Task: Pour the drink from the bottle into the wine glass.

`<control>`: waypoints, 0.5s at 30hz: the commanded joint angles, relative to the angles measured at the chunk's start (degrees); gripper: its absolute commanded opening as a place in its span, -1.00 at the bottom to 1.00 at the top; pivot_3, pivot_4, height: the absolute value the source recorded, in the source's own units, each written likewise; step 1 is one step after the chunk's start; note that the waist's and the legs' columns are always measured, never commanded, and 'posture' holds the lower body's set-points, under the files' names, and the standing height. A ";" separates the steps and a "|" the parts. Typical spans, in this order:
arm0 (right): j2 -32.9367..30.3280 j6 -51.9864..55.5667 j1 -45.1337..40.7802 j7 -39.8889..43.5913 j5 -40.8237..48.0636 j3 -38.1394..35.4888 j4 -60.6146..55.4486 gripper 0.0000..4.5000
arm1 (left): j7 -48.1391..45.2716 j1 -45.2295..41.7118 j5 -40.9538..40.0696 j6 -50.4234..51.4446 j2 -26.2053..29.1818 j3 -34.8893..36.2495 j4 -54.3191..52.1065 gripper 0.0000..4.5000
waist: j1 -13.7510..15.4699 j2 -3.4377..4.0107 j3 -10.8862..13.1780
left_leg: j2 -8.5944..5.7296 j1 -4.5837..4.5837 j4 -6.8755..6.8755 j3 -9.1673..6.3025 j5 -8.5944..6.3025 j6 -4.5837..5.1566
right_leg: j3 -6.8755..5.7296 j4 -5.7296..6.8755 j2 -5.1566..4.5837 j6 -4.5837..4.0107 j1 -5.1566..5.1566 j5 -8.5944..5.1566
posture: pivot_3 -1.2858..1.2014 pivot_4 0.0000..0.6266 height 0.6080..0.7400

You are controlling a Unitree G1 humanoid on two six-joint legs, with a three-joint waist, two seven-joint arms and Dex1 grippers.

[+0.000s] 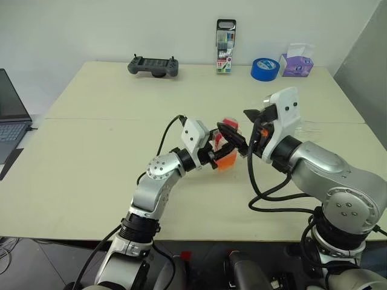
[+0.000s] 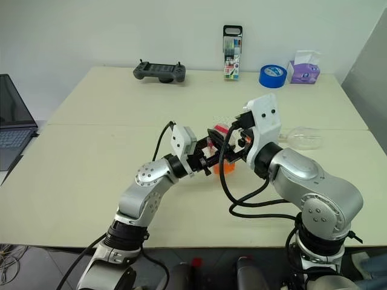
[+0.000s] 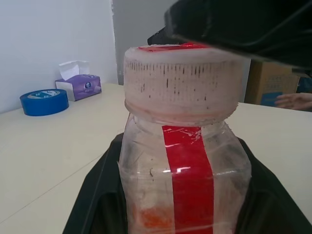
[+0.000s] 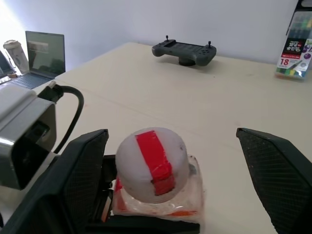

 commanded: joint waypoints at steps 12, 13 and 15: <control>-2.08 1.05 -0.79 1.16 -0.50 2.08 -1.12 0.43 | 0.01 -1.17 -0.21 -0.44 -0.29 -0.21 -3.38 -0.15 | 0.00 0.00 0.00 | 0.00 -0.01 0.00 -0.02 0.00 0.00 | -0.02 -0.01 0.01 0.00 0.00 0.00 | 0.03 -0.52 1.00; -2.36 1.02 -0.82 1.18 -0.64 2.23 -1.10 0.43 | 0.03 -1.21 -0.19 -0.43 -0.30 -0.23 -3.38 -0.15 | 0.00 0.00 0.00 | 0.00 -0.01 0.00 -0.01 0.00 0.00 | -0.01 -0.01 0.01 0.00 0.00 0.00 | 0.03 -0.52 1.00; -2.41 0.43 -0.83 0.65 -1.31 2.24 -0.90 0.35 | 0.08 -1.27 -0.20 -0.43 -0.33 -0.23 -3.36 -0.15 | 0.00 0.00 0.00 | 0.00 -0.01 0.00 -0.01 0.00 0.00 | 0.00 -0.01 0.01 0.00 0.00 0.00 | 0.03 -0.52 1.00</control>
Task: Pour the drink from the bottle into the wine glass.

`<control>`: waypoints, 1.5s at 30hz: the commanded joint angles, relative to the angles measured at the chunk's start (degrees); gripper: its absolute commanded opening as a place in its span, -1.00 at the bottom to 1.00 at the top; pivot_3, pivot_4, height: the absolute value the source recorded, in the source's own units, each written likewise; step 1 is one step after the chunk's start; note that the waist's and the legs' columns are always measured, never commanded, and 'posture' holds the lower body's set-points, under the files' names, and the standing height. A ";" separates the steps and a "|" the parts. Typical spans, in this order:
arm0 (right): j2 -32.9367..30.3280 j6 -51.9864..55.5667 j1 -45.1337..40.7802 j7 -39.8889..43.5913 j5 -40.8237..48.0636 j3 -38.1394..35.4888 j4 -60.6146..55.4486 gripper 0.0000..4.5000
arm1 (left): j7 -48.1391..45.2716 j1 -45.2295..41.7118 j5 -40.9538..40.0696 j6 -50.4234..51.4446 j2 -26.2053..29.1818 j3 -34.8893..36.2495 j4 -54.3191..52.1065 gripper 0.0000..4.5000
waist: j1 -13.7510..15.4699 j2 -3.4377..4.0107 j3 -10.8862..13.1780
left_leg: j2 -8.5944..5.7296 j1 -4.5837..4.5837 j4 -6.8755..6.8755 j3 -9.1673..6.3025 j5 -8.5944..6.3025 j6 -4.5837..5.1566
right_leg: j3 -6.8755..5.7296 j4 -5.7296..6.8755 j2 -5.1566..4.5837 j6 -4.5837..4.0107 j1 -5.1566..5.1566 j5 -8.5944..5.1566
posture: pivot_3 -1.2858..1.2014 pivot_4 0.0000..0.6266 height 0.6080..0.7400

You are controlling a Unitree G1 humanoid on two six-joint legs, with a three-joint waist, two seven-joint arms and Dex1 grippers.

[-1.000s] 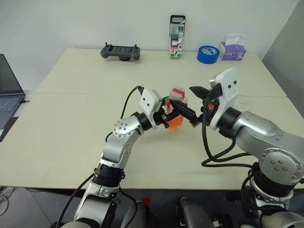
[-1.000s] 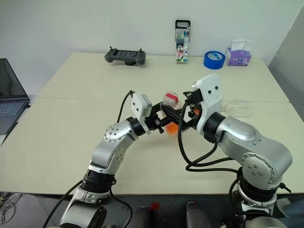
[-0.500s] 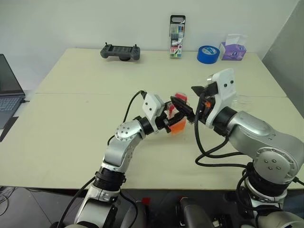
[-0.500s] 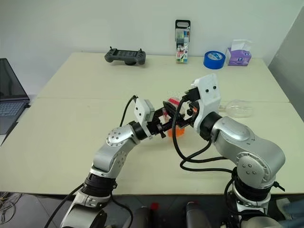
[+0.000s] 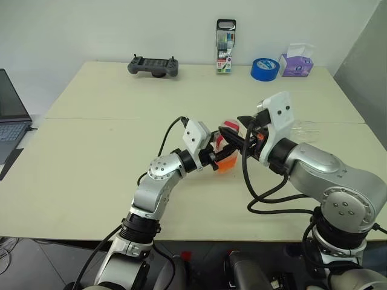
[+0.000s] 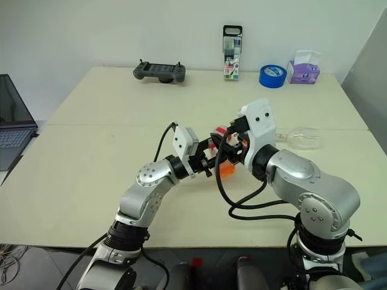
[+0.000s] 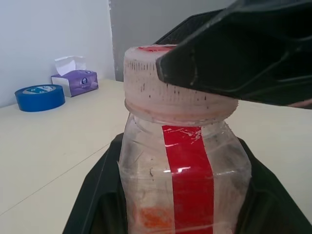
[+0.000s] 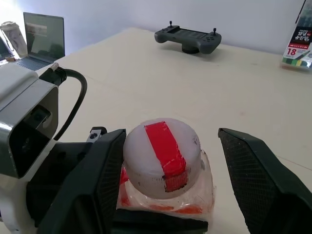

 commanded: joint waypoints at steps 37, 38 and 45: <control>-12.02 -16.25 3.68 16.20 -1.27 0.05 -0.25 0.87 | -2.55 -1.67 -1.65 -0.58 -2.64 -1.80 -3.06 -0.17 | 0.29 0.17 0.10 | 0.04 0.10 0.03 -0.01 0.01 0.01 | 0.03 -0.10 0.05 -0.02 0.19 0.01 | 0.03 -0.52 1.00; -10.75 -15.12 4.23 13.42 -1.72 -0.24 -1.90 0.87 | -2.69 -1.82 -1.57 -0.76 -2.65 -1.78 -2.72 -0.17 | 0.30 0.18 0.10 | 0.03 0.10 0.04 0.00 0.01 0.01 | 0.04 -0.08 0.04 -0.02 0.17 0.01 | 0.03 -0.52 1.00; -0.66 -5.91 5.04 -4.06 -6.91 1.81 -11.44 0.87 | -3.11 -4.16 -1.07 -2.52 -2.52 -0.29 1.90 -0.17 | 0.16 0.21 0.08 | 0.05 0.13 0.04 -0.02 0.02 -0.01 | 0.03 -0.04 0.08 -0.01 0.16 0.01 | 0.03 -0.52 1.00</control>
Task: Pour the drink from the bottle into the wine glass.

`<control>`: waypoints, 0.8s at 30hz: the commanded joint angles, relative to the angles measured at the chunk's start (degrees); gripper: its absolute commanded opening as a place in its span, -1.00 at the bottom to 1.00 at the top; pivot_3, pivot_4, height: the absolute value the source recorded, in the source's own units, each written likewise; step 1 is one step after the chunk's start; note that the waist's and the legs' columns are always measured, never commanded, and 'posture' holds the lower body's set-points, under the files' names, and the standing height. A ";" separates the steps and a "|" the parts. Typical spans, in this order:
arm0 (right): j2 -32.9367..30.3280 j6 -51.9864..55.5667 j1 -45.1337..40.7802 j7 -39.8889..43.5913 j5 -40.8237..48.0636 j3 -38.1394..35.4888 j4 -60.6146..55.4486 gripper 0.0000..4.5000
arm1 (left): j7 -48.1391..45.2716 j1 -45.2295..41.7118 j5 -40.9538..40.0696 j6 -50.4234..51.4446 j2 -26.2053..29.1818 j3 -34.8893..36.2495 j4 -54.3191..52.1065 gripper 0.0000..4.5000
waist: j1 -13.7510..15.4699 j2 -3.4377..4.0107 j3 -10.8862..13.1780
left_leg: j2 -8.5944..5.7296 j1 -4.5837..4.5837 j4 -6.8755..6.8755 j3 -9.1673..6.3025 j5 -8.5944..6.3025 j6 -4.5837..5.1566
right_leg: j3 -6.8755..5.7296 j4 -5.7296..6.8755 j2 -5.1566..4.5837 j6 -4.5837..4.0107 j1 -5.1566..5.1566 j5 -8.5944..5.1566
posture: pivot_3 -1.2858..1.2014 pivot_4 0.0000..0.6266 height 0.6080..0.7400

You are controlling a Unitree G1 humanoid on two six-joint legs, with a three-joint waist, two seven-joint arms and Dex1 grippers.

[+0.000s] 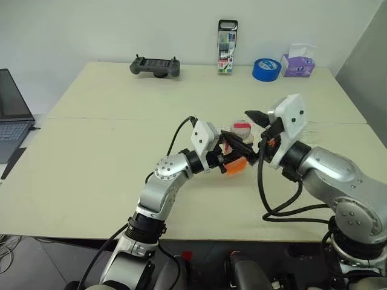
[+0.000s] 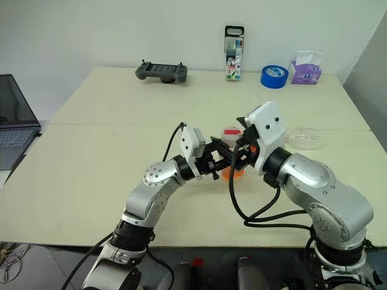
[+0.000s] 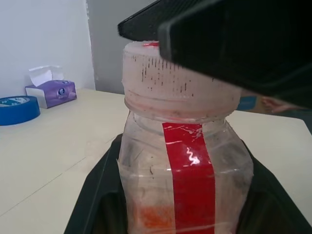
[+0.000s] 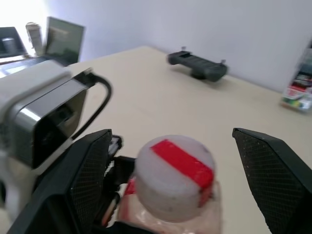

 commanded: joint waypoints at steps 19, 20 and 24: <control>13.79 20.57 -7.00 -16.31 -12.92 4.06 -9.65 0.87 | -0.86 -3.09 0.45 -3.73 -0.26 1.56 2.13 -0.17 | -0.20 0.05 -0.03 | -0.01 -0.02 -0.04 -0.01 0.00 0.01 | -0.01 -0.02 0.01 -0.01 -0.05 0.00 | 0.03 -0.52 1.00; 13.97 21.06 -7.19 -16.59 -13.46 4.16 -9.70 0.79 | -0.85 -3.05 0.55 -3.75 -0.25 1.48 2.09 -0.17 | -0.21 0.06 -0.03 | -0.01 -0.02 -0.04 -0.01 0.00 0.01 | -0.02 -0.02 0.01 -0.01 -0.05 0.00 | 0.03 -0.52 1.00; 14.48 22.02 -7.90 -17.05 -15.31 4.60 -9.42 0.32 | -0.77 -2.98 0.79 -3.72 -0.34 1.41 1.96 -0.17 | -0.25 0.06 -0.03 | 0.00 -0.02 -0.04 -0.02 0.00 0.01 | -0.04 0.00 0.01 -0.01 -0.05 0.00 | 0.03 -0.52 1.00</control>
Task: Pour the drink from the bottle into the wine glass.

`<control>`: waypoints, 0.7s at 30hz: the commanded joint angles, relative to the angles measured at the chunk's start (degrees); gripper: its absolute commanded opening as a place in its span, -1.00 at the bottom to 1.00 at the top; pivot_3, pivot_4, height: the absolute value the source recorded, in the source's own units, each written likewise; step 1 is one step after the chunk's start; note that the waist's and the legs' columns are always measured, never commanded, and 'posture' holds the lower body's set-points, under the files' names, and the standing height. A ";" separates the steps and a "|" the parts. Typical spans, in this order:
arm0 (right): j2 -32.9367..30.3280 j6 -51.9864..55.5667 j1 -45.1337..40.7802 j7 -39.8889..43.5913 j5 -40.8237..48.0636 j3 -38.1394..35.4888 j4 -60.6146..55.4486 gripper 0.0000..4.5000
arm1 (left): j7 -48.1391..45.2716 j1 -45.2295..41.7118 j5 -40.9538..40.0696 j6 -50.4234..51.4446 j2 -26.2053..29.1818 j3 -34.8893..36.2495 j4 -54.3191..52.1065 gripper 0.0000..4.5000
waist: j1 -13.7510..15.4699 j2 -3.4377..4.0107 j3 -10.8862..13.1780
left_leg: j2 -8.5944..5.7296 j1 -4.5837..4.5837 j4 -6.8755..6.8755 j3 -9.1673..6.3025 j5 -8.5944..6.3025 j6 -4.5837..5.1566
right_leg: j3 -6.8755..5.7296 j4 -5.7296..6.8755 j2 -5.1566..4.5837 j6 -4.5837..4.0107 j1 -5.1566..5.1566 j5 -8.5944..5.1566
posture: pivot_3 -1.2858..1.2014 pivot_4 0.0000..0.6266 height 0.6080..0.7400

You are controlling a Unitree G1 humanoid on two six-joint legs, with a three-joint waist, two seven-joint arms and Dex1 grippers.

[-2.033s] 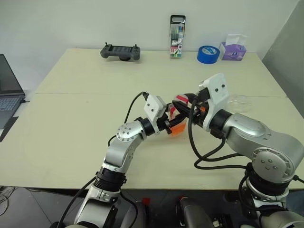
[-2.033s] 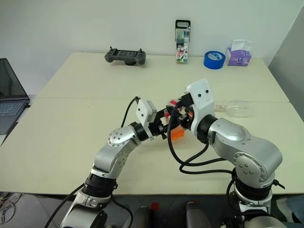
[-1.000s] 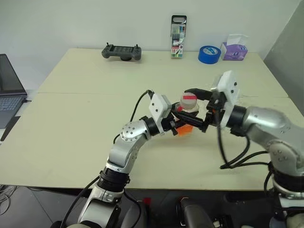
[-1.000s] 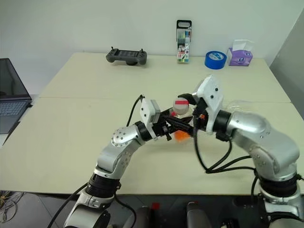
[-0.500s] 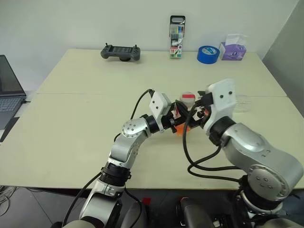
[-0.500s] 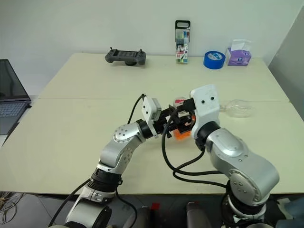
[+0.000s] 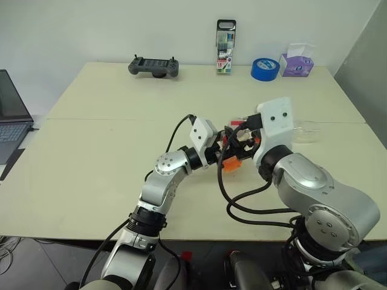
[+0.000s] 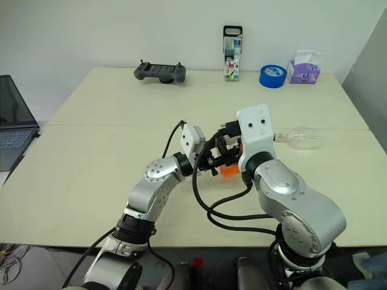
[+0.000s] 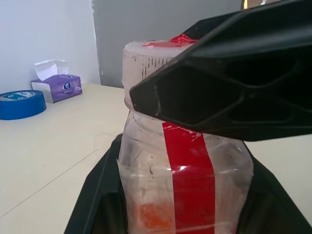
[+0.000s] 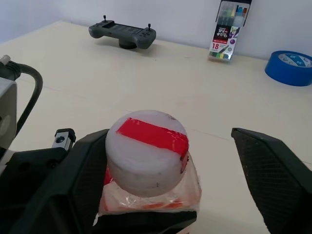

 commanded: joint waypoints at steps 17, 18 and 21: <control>-36.07 -29.55 3.14 67.13 23.05 -12.02 20.14 -0.16 | 0.74 -2.79 0.43 -0.54 -1.32 -1.01 -2.72 -0.18 | 0.10 0.11 0.11 | -0.12 -0.02 0.01 0.28 -0.03 0.06 | -0.05 -0.18 -0.05 0.01 0.15 0.00 | 0.03 -0.52 1.00; -36.96 -32.36 1.38 68.72 21.20 -10.20 23.21 -0.16 | 0.82 -2.70 0.37 -0.43 -1.18 -1.10 -2.96 -0.18 | -0.04 0.12 0.11 | -0.11 0.00 0.00 0.33 -0.04 0.08 | -0.01 -0.18 -0.05 0.01 0.14 0.00 | 0.03 -0.52 1.00; -38.67 -38.21 -2.14 73.80 18.77 -5.77 28.31 -0.16 | 1.11 -2.35 0.22 -0.10 -0.78 -1.18 -3.65 -0.19 | -0.62 0.14 0.12 | -0.03 0.22 -0.04 0.50 -0.05 0.09 | 0.18 -0.11 0.13 0.04 0.17 -0.02 | 0.03 -0.52 1.00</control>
